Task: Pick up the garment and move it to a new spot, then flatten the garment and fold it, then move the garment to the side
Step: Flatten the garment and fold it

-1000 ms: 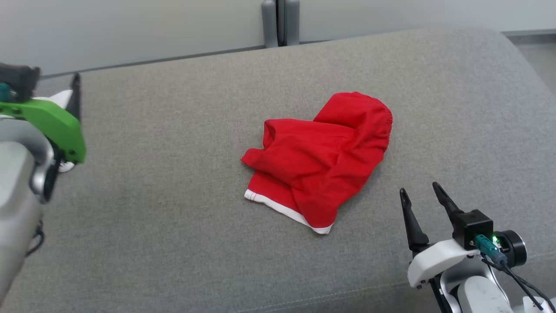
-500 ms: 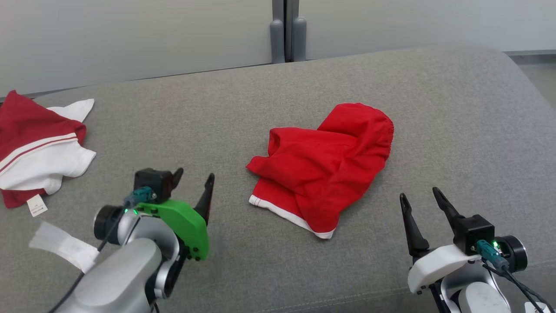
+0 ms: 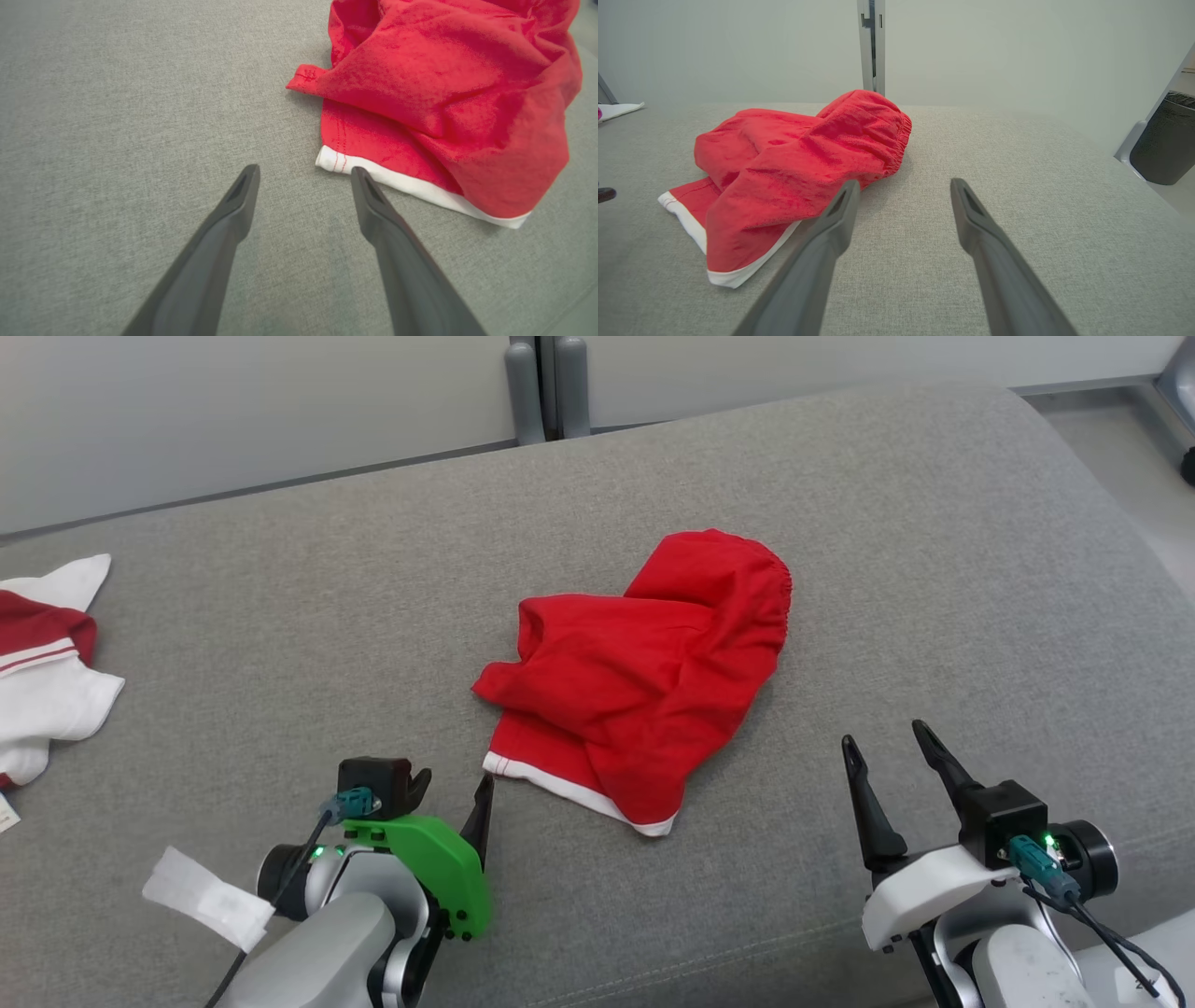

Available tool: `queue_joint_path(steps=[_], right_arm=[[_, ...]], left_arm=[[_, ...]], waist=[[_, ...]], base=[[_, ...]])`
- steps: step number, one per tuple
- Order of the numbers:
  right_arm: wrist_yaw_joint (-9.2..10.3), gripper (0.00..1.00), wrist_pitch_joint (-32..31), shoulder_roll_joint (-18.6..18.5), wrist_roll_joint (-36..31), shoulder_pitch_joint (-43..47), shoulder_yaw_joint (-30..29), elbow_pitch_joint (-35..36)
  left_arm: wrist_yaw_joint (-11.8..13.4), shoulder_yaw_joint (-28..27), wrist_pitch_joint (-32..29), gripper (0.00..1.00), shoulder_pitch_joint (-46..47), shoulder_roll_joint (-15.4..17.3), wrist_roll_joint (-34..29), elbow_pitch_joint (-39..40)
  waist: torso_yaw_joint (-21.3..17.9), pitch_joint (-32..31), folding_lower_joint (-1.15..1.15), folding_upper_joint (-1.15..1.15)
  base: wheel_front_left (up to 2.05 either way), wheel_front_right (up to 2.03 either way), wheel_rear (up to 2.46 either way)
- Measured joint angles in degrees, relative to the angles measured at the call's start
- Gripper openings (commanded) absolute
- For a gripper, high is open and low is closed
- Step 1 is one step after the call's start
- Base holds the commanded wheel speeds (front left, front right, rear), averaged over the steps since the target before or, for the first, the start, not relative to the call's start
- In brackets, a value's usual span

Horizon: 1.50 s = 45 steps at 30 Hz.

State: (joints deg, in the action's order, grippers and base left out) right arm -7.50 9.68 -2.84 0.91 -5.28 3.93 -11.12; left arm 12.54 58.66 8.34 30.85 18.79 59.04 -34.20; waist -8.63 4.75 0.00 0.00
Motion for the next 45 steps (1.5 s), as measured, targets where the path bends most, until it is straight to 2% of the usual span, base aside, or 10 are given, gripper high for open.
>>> queue_joint_path(steps=[3, 8, 14, 20, 21, 23, 29, 35, 45], right_arm=[[0.00, 1.00, 0.0, 0.0, -0.1, -0.6, 0.4, 0.0], [0.00, 1.00, 0.0, 0.0, -0.1, -1.2, 0.9, -0.1], [0.00, 1.00, 0.2, 0.0, -0.2, -1.5, 0.8, -0.2], [0.00, 1.00, 0.6, 0.0, -0.1, -1.6, 0.8, -0.3], [0.00, 1.00, 0.7, 0.0, -0.1, -1.6, 0.7, -0.4], [0.00, 1.00, 0.8, 0.0, -0.1, -1.9, 0.6, -0.5], [0.00, 1.00, 1.0, 0.0, 0.0, -2.1, 0.0, -1.0], [0.00, 1.00, 1.3, 0.0, 0.0, -2.1, -0.4, -1.2], [0.00, 1.00, 1.3, 0.0, -0.1, -2.2, -0.6, -1.6]], left_arm=[[-2.1, 0.1, 0.6, 1.00, 1.7, -2.7, 0.1, -4.1], [-3.6, -0.1, 1.6, 1.00, 3.1, -5.5, 0.9, -9.3], [-4.6, -1.1, 2.9, 1.00, 4.2, -6.4, 1.4, -15.1], [-6.9, -0.3, 2.8, 0.98, 5.9, -7.7, 1.1, -19.6], [-7.3, -0.1, 2.8, 0.43, 6.2, -8.0, 1.1, -20.1], [-7.7, 0.0, 2.9, 0.00, 6.6, -8.5, 0.9, -21.1], [-9.1, 1.1, 3.4, 0.00, 7.3, -9.9, 0.0, -23.5], [-9.0, -1.5, 5.6, 0.00, 7.2, -9.2, 0.8, -23.7], [-5.8, -7.3, 6.7, 0.00, 3.7, -5.3, 1.3, -19.4]], waist=[[-1.5, 1.2, 0.00, 0.00], [-3.5, 2.4, 0.00, 0.00], [-5.4, 3.4, 0.00, 0.00], [-6.7, 4.8, 0.00, 0.00], [-6.8, 5.0, 0.00, 0.00], [-7.0, 5.3, 0.00, 0.00], [-6.5, 5.2, 0.00, 0.00], [-4.5, 4.5, 0.00, 0.00], [0.9, 3.4, 0.00, 0.00]], base=[[0.00, 0.00, 0.00], [0.00, 0.00, 0.00], [0.00, 0.00, 0.00], [0.00, 0.00, 0.00], [0.00, 0.00, 0.00], [0.00, 0.00, 0.00], [0.00, 0.00, 0.00], [0.00, 0.00, 0.00], [0.00, 0.00, 0.00]])
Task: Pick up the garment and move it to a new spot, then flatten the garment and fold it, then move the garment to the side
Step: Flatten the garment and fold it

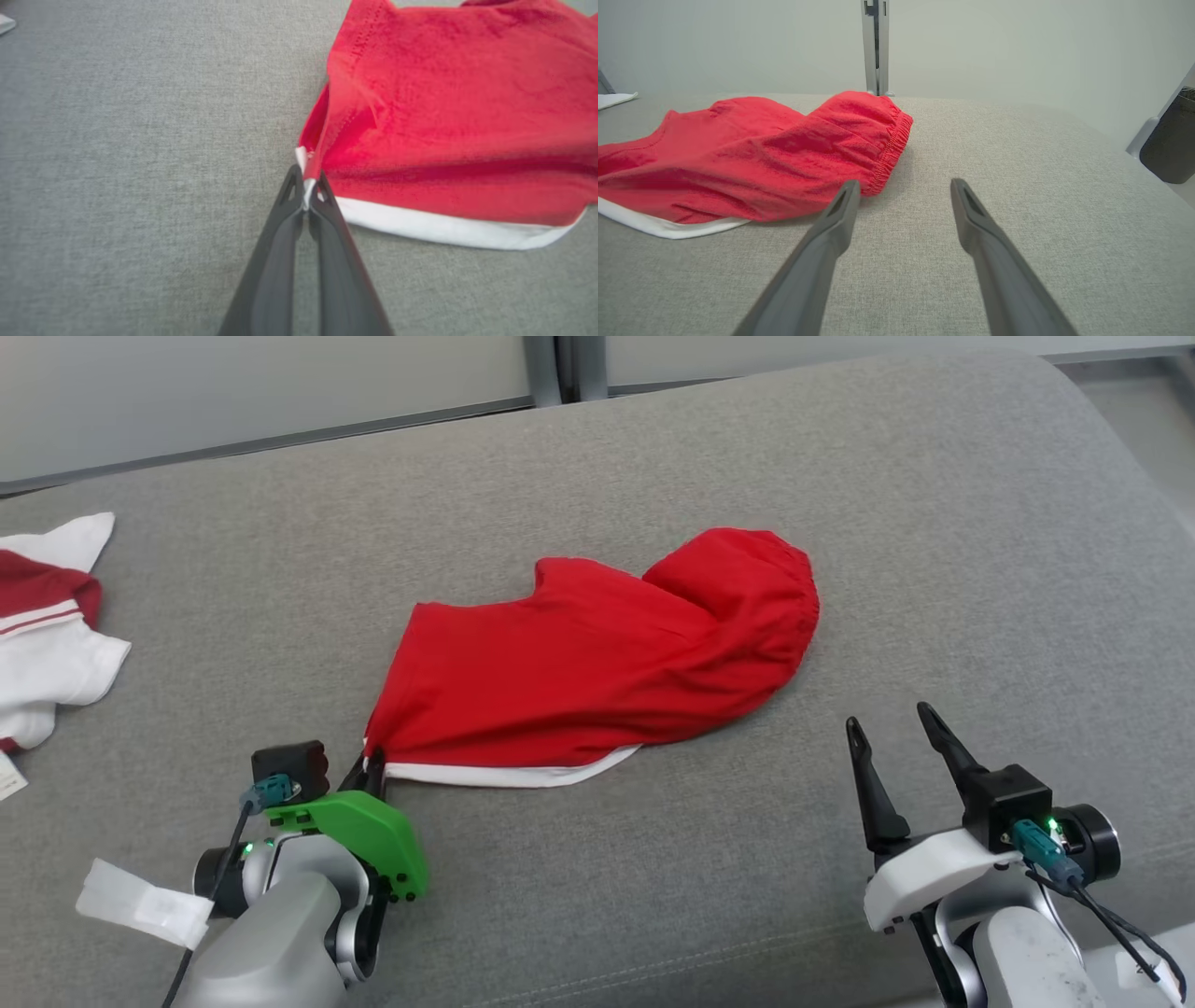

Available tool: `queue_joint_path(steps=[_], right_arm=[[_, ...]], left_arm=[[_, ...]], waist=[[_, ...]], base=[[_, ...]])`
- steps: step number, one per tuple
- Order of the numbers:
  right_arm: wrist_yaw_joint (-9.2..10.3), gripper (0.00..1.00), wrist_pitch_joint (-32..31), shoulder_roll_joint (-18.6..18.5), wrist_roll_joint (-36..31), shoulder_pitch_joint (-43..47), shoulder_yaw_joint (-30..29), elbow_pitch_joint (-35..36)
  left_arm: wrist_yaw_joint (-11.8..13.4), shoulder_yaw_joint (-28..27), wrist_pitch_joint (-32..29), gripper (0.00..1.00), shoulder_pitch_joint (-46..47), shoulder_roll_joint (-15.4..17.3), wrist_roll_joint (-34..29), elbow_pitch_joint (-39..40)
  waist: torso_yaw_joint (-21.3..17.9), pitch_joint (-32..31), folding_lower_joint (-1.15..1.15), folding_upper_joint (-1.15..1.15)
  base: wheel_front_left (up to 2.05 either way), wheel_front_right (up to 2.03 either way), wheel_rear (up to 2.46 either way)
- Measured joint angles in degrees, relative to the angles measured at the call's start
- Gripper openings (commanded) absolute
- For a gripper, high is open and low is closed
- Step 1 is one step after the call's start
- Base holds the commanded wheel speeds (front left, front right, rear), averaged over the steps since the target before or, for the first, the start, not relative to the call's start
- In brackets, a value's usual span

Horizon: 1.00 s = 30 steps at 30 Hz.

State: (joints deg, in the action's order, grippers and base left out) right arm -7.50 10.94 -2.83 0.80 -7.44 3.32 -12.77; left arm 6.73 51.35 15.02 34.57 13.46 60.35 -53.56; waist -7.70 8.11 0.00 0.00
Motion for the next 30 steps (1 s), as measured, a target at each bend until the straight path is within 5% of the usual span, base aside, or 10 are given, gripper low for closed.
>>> queue_joint_path(steps=[10, 11, 12, 13, 14, 15, 30], right_arm=[[0.00, 1.00, -2.5, -1.5, -0.5, -3.2, 1.2, -2.8], [0.00, 1.00, -2.9, -1.7, 0.0, -3.6, 1.5, -3.4], [0.00, 1.00, -3.2, -1.8, 1.1, -4.0, 1.7, -3.9], [0.00, 1.00, -3.7, -1.7, 3.1, -4.5, 1.6, -4.6], [0.00, 1.00, -4.0, -1.6, 5.1, -4.9, 1.4, -5.2], [0.00, 1.00, -4.3, -1.5, 7.3, -5.2, 0.9, -5.9], [0.01, 1.00, -11.4, -6.7, 32.4, -11.3, 3.9, -14.4]], left_arm=[[3.0, -4.7, 0.1, 0.00, -5.4, 1.0, -2.5, 6.5], [3.1, -5.2, 0.1, 0.06, -5.6, 0.9, -3.0, 7.3], [3.1, -5.7, 0.1, 0.42, -5.7, 0.9, -3.3, 8.0], [3.2, -6.1, 0.1, 0.58, -5.8, 0.8, -3.8, 8.7], [3.4, -6.6, 0.1, 0.88, -5.8, 0.6, -4.4, 9.5], [3.4, -7.1, 0.1, 1.00, -5.9, 0.4, -5.0, 10.3], [5.0, -11.3, 0.1, 1.00, -9.9, 0.9, -14.5, 24.4]], waist=[[5.5, -0.3, 0.00, 0.00], [5.9, -0.2, 0.00, 0.00], [6.3, -0.2, 0.00, 0.00], [6.7, -0.2, 0.00, 0.00], [7.1, -0.1, 0.00, 0.00], [7.4, -0.1, 0.00, 0.00], [10.9, 0.6, 0.00, 0.00]], base=[[0.00, 0.00, 0.00], [0.00, 0.00, 0.00], [0.00, 0.00, 0.00], [0.00, 0.00, 0.00], [0.00, 0.00, 0.00], [0.00, 0.00, 0.00], [0.00, 0.00, 0.00]])
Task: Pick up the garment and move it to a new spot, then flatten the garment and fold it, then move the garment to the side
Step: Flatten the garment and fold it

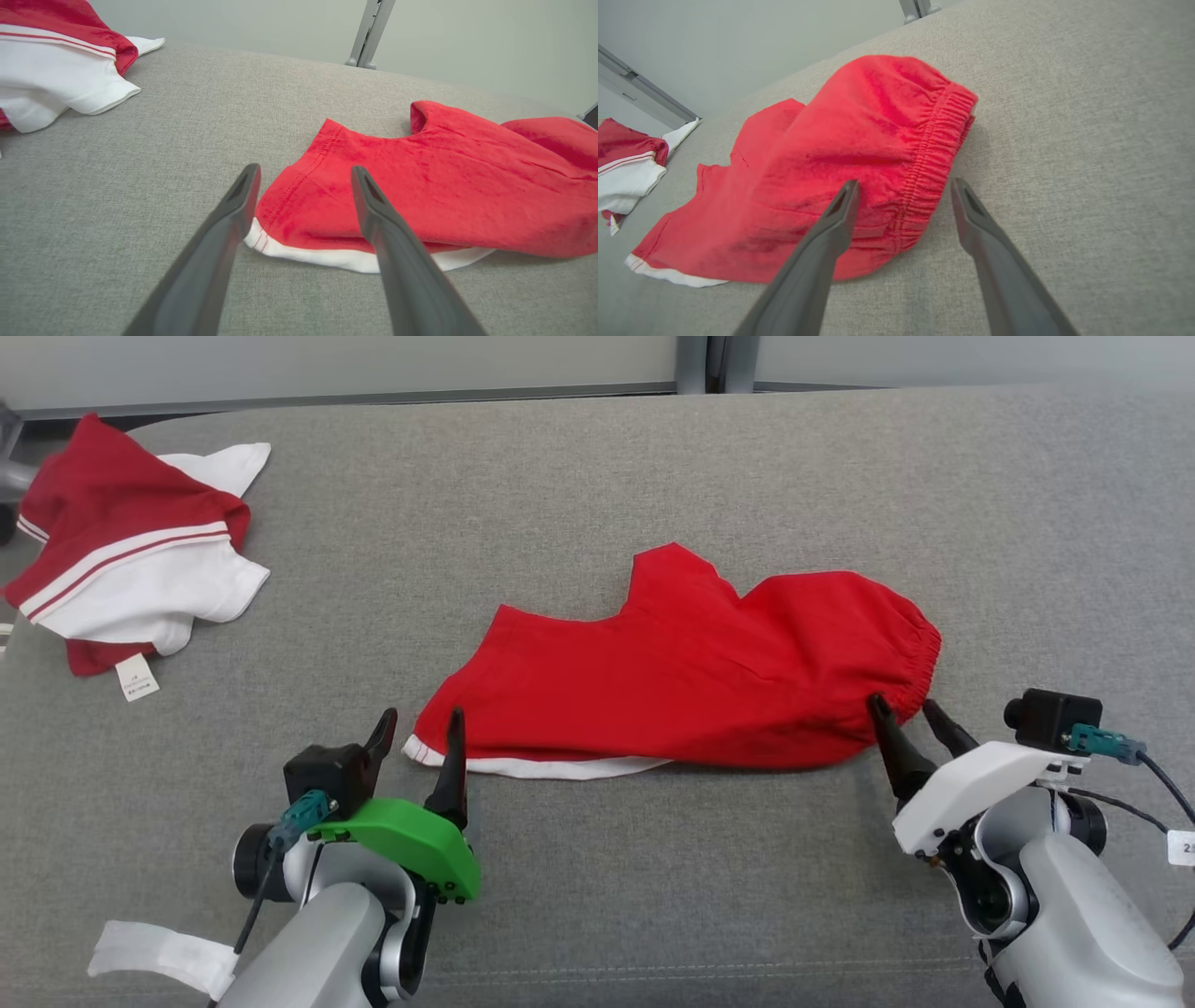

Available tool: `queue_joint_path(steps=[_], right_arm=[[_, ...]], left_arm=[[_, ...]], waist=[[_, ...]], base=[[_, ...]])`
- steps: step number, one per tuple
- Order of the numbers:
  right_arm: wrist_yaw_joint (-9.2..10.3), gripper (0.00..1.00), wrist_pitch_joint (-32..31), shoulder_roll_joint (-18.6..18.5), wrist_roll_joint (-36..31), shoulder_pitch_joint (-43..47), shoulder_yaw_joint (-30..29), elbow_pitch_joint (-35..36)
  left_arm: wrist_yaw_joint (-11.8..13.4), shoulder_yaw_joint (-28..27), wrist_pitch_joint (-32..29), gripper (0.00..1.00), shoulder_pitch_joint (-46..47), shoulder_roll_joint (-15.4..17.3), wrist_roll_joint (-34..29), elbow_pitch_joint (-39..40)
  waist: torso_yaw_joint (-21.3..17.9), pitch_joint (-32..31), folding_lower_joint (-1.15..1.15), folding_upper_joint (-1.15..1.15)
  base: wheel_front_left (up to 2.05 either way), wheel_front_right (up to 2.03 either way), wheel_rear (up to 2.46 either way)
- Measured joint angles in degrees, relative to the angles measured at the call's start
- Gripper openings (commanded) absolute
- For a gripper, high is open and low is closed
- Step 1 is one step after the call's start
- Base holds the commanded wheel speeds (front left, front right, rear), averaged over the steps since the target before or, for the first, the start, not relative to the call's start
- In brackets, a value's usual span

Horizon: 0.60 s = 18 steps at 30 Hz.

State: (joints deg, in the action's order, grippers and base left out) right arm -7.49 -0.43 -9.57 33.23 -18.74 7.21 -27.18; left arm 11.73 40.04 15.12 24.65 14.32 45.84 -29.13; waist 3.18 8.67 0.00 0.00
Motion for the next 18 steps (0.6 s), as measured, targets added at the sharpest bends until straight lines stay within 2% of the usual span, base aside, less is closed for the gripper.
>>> queue_joint_path(steps=[7, 8, 9, 10, 11, 18], right_arm=[[0.00, 0.98, -2.0, -4.7, 10.5, -1.4, 7.5, -0.1], [0.00, 0.56, -1.6, -5.4, 11.8, -1.7, 8.5, 0.3], [0.00, 0.35, -1.5, -5.9, 12.8, -2.0, 9.5, 0.6], [0.00, 0.06, -1.3, -6.6, 13.4, -2.2, 10.6, 0.9], [0.00, 0.00, -0.6, -7.2, 14.0, -2.5, 11.5, 1.2], [0.00, 0.00, -0.1, -9.3, 21.9, -7.0, 13.9, 4.1]], left_arm=[[1.4, 0.3, -0.2, 1.00, -1.7, 1.3, -0.8, 4.5], [1.6, 0.3, -0.2, 1.00, -1.9, 1.5, -0.8, 5.0], [1.9, 0.3, -0.2, 1.00, -2.1, 1.7, -0.8, 5.5], [2.1, 0.3, -0.4, 1.00, -2.3, 1.9, -0.8, 6.1], [2.3, 0.2, -0.3, 1.00, -2.7, 2.1, -0.8, 6.6], [3.3, 0.3, -0.3, 1.00, -4.4, 3.1, -1.2, 10.2]], waist=[[1.3, 0.3, 0.00, 0.00], [1.5, 0.3, 0.00, 0.00], [1.6, 0.3, 0.00, 0.00], [1.7, 0.3, 0.00, 0.00], [1.8, 0.3, 0.00, 0.00], [2.7, 0.0, 0.00, 0.00]], base=[[0.00, 0.00, 0.00], [0.00, 0.00, 0.00], [0.00, 0.00, 0.00], [0.00, 0.00, 0.00], [0.00, 0.00, 0.00], [0.00, 0.00, 0.00]])
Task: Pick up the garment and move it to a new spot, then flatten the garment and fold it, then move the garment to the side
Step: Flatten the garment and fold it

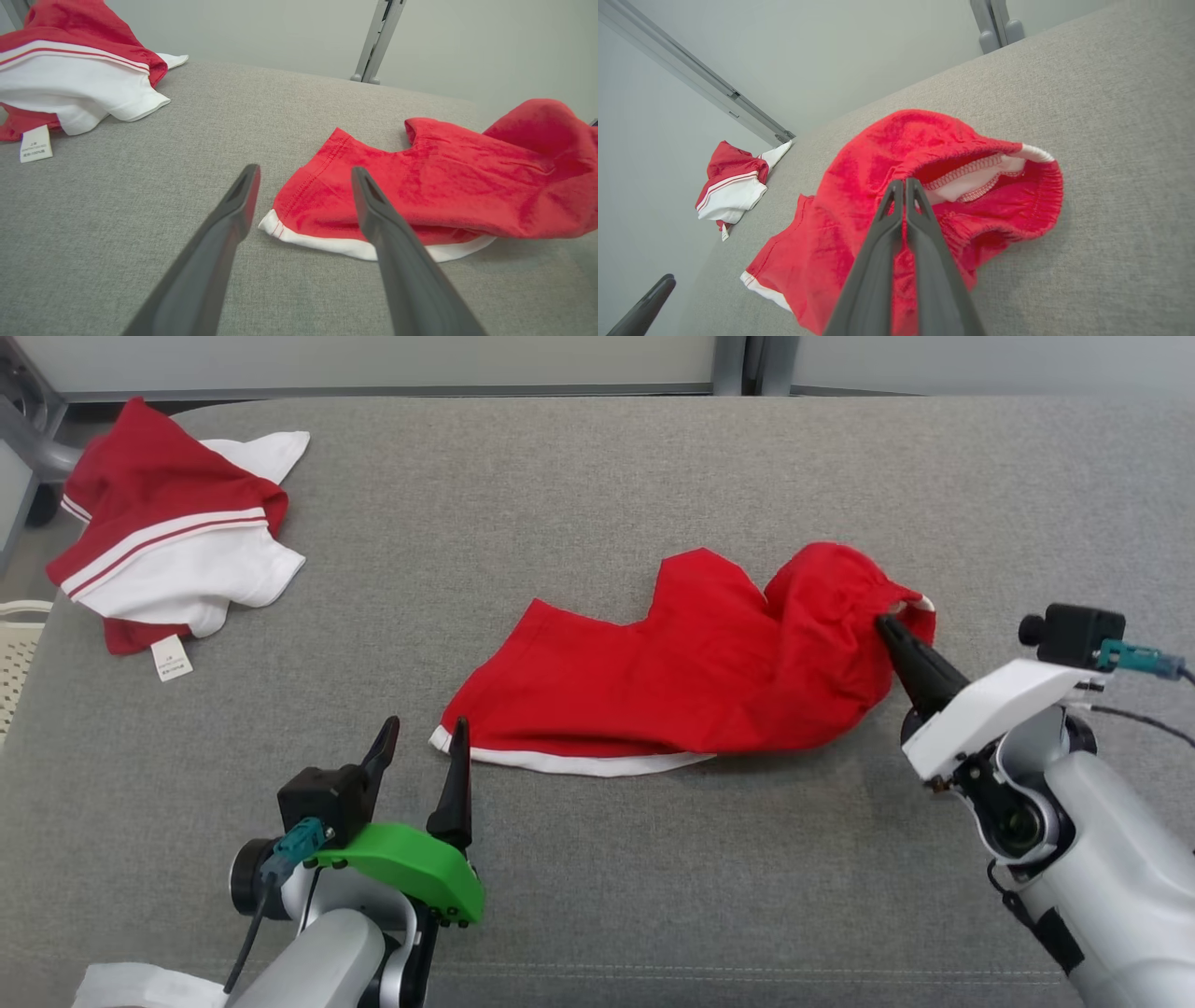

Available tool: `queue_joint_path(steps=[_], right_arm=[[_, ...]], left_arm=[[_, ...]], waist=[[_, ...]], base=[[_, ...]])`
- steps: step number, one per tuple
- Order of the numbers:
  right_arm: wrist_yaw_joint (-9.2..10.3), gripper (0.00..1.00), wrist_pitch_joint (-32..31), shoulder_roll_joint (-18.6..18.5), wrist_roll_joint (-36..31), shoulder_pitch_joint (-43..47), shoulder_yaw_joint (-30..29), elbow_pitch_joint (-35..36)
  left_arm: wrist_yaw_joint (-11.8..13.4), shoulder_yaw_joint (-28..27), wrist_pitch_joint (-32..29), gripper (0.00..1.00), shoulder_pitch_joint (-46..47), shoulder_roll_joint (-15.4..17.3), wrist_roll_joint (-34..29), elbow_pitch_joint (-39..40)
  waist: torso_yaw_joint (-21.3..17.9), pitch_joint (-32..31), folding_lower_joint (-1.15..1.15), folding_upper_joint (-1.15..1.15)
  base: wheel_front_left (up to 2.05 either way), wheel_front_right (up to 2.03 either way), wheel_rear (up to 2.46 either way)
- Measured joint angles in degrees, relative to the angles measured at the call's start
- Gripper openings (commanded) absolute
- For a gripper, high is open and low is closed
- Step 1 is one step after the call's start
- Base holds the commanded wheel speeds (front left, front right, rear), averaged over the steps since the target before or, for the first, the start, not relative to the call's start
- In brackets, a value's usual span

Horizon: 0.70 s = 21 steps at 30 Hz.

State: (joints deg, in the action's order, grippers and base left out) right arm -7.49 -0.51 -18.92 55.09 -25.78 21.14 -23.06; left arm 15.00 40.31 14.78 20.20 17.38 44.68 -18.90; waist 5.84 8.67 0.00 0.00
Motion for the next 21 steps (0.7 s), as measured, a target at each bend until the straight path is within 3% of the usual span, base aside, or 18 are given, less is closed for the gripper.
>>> queue_joint_path(steps=[8, 21], right_arm=[[0.00, 0.00, -4.1, -1.4, -0.9, -12.1, -0.5, -7.5], [0.00, 0.00, -5.6, -2.4, -10.6, -31.6, -1.9, -33.2]], left_arm=[[0.1, 0.6, 0.0, 1.00, -0.7, -0.5, -1.0, 3.2], [-2.2, 2.5, 0.2, 1.00, 2.3, -4.7, -2.6, 3.3]], waist=[[2.6, 0.9, 0.00, 0.00], [10.4, 5.5, 0.00, 0.00]], base=[[0.00, 0.00, 0.00], [0.00, 0.00, 0.00]])
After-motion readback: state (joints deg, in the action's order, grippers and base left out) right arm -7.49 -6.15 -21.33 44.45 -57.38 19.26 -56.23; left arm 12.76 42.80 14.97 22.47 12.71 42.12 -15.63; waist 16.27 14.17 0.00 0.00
